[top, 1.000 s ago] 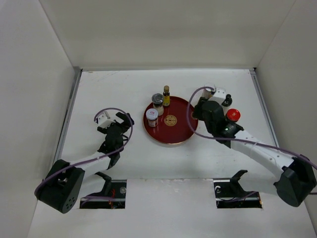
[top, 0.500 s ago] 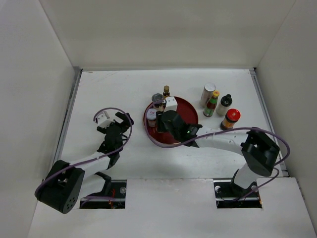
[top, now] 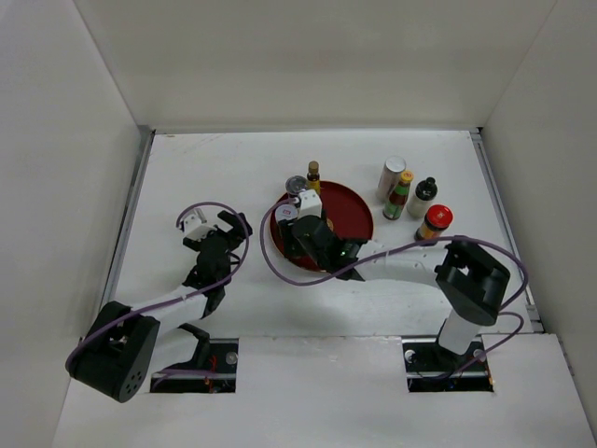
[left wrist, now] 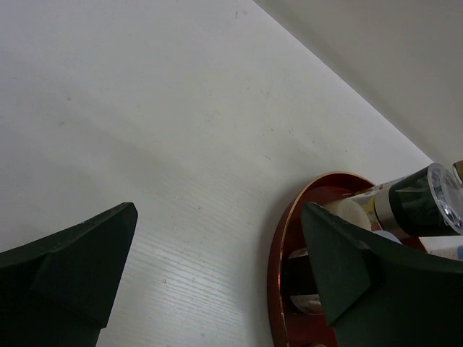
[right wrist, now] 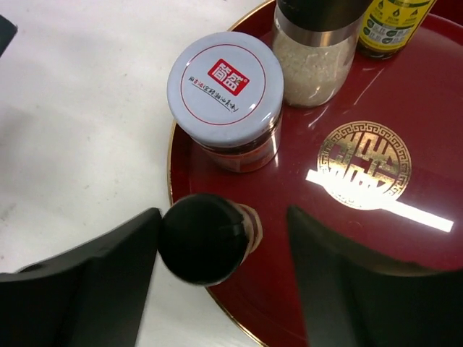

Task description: Organize the condiment bottles

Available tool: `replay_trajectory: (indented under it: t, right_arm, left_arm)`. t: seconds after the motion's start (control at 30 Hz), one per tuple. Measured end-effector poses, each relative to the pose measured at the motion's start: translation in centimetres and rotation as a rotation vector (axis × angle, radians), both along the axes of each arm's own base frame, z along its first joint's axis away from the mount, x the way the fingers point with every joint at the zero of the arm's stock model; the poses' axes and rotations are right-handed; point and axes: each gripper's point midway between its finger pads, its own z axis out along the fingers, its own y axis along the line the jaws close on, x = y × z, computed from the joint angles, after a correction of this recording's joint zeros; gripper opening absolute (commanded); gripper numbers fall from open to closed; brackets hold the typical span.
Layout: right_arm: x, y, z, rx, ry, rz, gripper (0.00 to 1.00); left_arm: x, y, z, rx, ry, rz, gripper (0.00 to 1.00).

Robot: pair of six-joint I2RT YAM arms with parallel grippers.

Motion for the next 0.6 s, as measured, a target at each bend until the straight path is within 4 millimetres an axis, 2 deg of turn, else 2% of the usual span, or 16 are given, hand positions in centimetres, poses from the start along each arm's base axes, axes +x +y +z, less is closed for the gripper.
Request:
replay_trajectory:
  t: [0.07,0.13,0.23,0.3,0.37,0.43,0.53,0.6]
  right_arm:
    - [-0.1,-0.2,0.6,0.001,-0.009,0.003,0.86]
    - [-0.3,-0.8,2.1,0.015,-0.030,0.001,0.88]
    - [-0.4,-2.4,6.1,0.073,-0.087,-0.016,0.89]
    - [0.3,-4.2,9.1,0.119,-0.136,-0.053,0.89]
    - [2.2,-7.5,12.2,0.159,-0.192,-0.140,0.89]
    - [4.6,-12.1,14.5,0.175,-0.247,-0.263,0.89]
    - [7.4,-19.5,16.8,0.157,-0.316,-0.462,0.91]
    - [8.4,-23.7,17.4,0.121,-0.342,-0.570,0.91]
  left_arm:
    - [0.0,0.1,0.0,0.000,0.001,0.003,1.00]
    - [0.0,0.1,0.0,0.000,0.001,0.003,1.00]
    - [0.0,0.2,-0.1,0.000,0.002,0.003,1.00]
    - [0.0,0.1,-0.1,0.001,0.004,0.002,1.00]
    - [0.0,0.1,-0.2,0.001,0.006,0.002,1.00]
    - [0.0,0.1,-0.2,0.002,0.009,0.001,1.00]
    - [0.0,0.0,-0.2,0.002,0.010,-0.002,1.00]
    - [0.1,0.0,-0.2,0.002,0.009,-0.002,1.00]
